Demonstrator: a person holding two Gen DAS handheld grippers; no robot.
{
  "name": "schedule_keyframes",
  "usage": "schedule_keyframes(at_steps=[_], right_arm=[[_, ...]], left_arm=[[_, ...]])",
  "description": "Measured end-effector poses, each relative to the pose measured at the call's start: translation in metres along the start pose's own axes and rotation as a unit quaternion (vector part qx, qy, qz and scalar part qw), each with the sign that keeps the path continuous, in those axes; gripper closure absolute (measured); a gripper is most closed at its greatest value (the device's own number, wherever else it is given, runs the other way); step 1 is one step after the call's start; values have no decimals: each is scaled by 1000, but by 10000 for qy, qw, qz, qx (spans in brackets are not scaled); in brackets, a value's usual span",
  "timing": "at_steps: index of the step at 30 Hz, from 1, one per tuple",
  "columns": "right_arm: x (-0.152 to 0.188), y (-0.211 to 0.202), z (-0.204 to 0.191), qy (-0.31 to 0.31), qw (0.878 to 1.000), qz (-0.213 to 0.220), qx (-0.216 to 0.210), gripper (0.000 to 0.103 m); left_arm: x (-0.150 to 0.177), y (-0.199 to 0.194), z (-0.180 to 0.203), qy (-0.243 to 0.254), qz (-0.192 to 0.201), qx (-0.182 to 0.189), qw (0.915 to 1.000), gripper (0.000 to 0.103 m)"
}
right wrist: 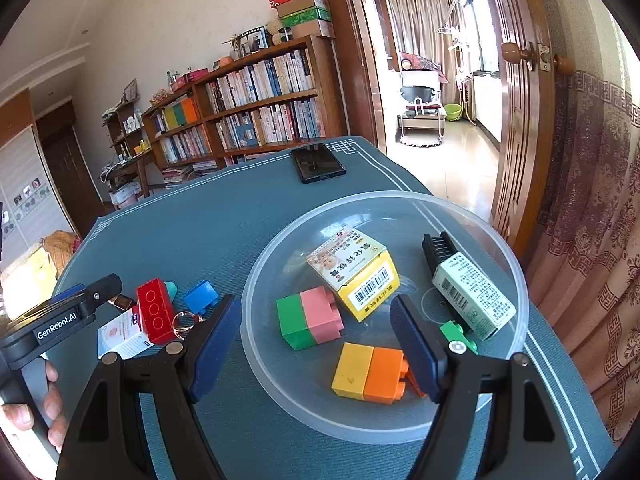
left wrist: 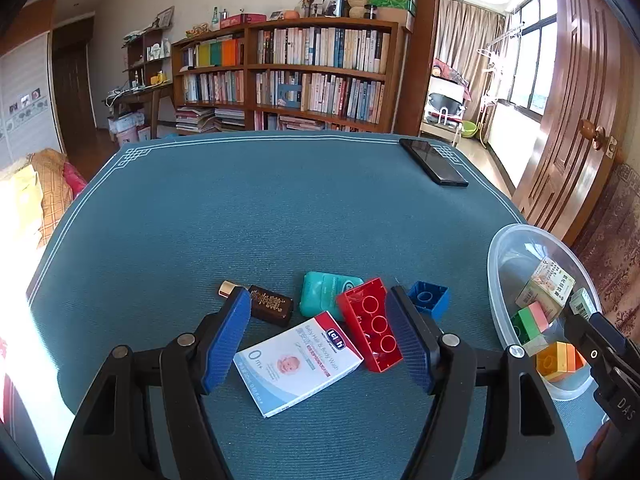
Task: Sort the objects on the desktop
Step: 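Lift both tools out of the bowl and move them back over the table, then grasp the baby wash box with the left tool while the right tool grasps the gold ring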
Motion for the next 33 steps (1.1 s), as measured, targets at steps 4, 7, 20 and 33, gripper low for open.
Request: schedule_keyframes(at_steps=[4,7,20,33], right_arm=[[5,2,-10,-143,9998,-72,-109,23],[8,3,-15,-201,9996,-124,-172,23],[16,8,-21,-264,9988,-285,-306,23],[19,5,-28,-326,9983,-292,-380,23]], left_arm=[[6,6,-14,15,-142,-6,9999,30],[11,12,-19,83,-262,33,9996,30],[30,22,-9,665,-341,220,9970,30],[47,29,8,1451,-482,66,9882,21]])
Point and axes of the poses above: each gripper's, at about its wrist camera, not at the fingertips, and y roughly the way its jaws point, z to its right, x to its underside, the point moved 4 cm from there along y, roughly the way its jaws point, and after that the axes turned 2 degrees about -z, right-handed, at the moved point
